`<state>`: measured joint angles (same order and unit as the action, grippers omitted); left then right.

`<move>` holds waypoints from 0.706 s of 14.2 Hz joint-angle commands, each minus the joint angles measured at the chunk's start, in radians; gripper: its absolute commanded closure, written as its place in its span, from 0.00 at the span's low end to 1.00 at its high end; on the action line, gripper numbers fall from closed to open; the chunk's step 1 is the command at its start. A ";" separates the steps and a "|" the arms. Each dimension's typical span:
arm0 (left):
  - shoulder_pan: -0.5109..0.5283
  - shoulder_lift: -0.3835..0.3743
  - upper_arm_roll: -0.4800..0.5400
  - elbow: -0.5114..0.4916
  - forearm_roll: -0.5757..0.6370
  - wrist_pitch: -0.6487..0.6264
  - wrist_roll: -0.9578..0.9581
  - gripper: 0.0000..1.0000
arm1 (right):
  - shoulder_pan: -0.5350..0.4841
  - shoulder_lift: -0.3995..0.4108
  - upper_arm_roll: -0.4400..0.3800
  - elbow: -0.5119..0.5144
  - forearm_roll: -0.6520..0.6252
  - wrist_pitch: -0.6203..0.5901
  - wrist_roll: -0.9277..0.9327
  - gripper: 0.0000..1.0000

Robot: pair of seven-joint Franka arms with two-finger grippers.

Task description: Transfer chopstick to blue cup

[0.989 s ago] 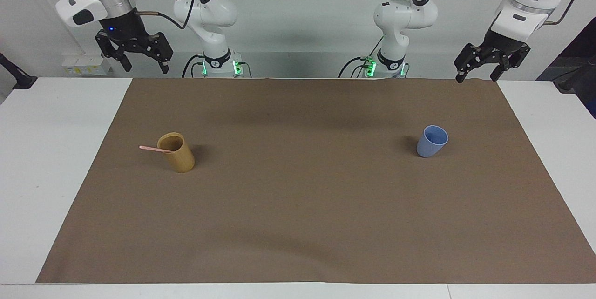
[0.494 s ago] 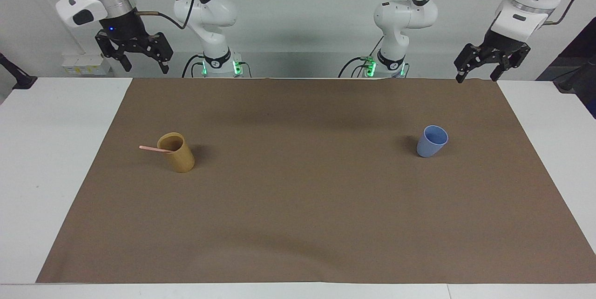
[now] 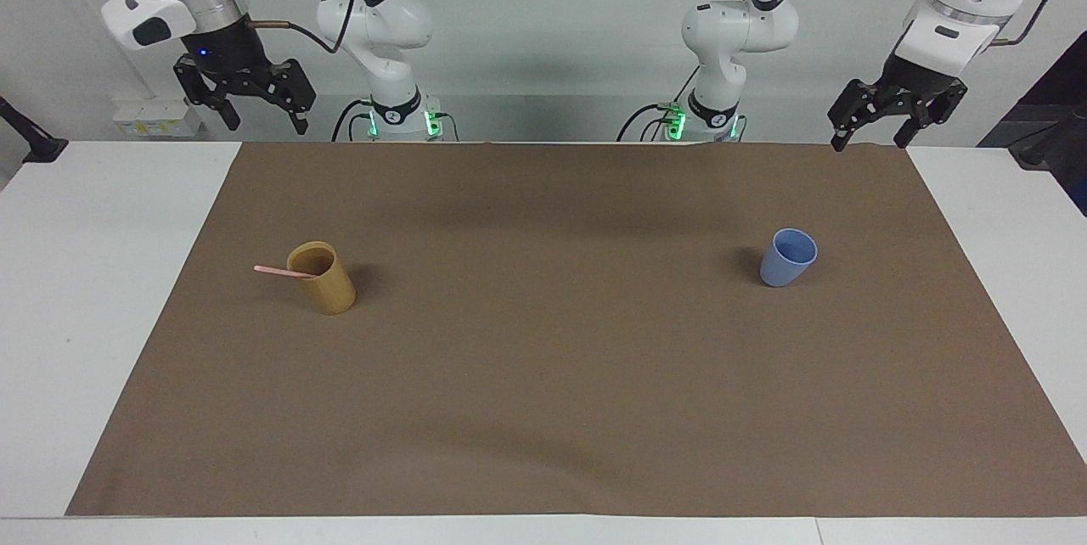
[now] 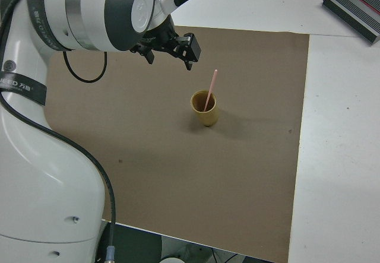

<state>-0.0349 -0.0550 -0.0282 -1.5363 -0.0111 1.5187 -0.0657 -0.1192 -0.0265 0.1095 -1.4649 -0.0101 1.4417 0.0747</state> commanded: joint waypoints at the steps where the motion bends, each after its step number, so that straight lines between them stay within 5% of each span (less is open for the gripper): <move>1: -0.003 -0.009 0.002 -0.002 0.003 -0.008 0.032 0.00 | -0.011 -0.013 0.003 -0.012 0.019 0.000 -0.006 0.00; 10: -0.003 -0.009 0.002 -0.004 0.003 -0.012 0.021 0.00 | -0.016 -0.012 0.001 -0.012 0.018 0.006 -0.006 0.00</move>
<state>-0.0361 -0.0550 -0.0328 -1.5364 -0.0113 1.5166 -0.0461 -0.1196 -0.0265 0.1093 -1.4649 -0.0101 1.4417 0.0747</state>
